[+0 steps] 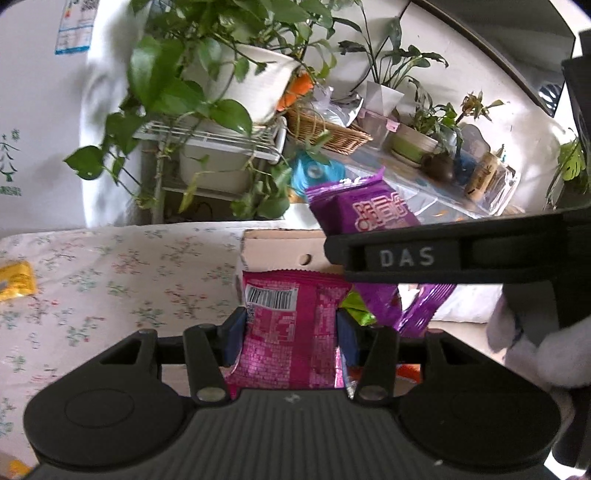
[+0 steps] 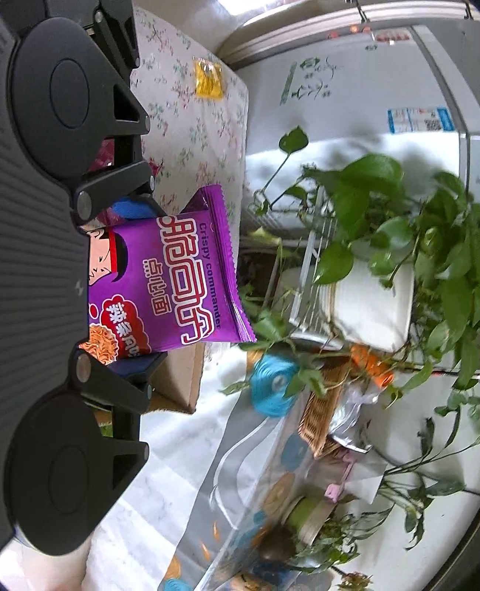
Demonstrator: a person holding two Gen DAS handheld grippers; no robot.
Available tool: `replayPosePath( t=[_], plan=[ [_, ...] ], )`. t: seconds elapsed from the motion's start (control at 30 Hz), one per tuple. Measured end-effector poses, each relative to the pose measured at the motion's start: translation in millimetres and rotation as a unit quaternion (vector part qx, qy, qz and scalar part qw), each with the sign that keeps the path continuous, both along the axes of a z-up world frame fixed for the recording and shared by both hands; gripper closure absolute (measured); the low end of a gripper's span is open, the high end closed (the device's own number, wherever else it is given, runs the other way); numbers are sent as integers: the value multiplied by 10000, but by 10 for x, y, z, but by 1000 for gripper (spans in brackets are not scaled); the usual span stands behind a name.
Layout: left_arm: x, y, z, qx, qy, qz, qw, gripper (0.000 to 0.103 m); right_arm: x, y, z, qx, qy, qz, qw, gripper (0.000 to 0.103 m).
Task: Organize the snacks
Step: 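Open the left tool over the box while the right tool drops the purple bag inside, then move the left tool to the yellow packet while the right tool moves to another yellow packet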
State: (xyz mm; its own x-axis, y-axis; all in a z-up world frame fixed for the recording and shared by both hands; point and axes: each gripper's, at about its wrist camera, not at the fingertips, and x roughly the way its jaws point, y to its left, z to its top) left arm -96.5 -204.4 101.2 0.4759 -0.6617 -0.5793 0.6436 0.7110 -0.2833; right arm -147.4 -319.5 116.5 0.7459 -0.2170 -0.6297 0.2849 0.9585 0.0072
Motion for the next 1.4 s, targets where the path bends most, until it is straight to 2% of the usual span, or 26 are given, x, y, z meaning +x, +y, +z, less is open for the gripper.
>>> replayPosePath(
  t=[0.23, 0.27, 0.3, 0.37, 0.43, 0.53, 0.8, 1.4],
  plan=[
    [45, -287, -134, -191, 369, -32, 9991, 52, 41, -128, -62, -31, 143, -350, 9993, 29],
    [41, -305, -150, -231, 402, -27, 9989, 46, 44, -147, -72, -13, 158, -407, 9990, 29],
    [40, -326, -154, -296, 433, -66, 9986, 35, 44, -163, -83, -3, 168, -454, 9988, 29],
    [19, -354, -127, -260, 372, -40, 9990, 29, 43, -186, -95, -29, 183, -574, 9982, 28],
    [25, -358, -94, -185, 315, -38, 9993, 26, 29, -220, -83, -3, 137, -670, 9977, 22],
    [48, -259, -58, -312, 303, 20, 9991, 17, 15, -244, -67, 132, 45, -691, 9975, 19],
    [132, -31, 1, -234, 328, 196, 9990, 15, 86, -123, -74, 200, 39, -435, 9988, 11],
    [395, 715, -81, 158, 537, 745, 9956, 15, 253, 217, -136, 101, 195, 116, 9997, 9]
  ],
)
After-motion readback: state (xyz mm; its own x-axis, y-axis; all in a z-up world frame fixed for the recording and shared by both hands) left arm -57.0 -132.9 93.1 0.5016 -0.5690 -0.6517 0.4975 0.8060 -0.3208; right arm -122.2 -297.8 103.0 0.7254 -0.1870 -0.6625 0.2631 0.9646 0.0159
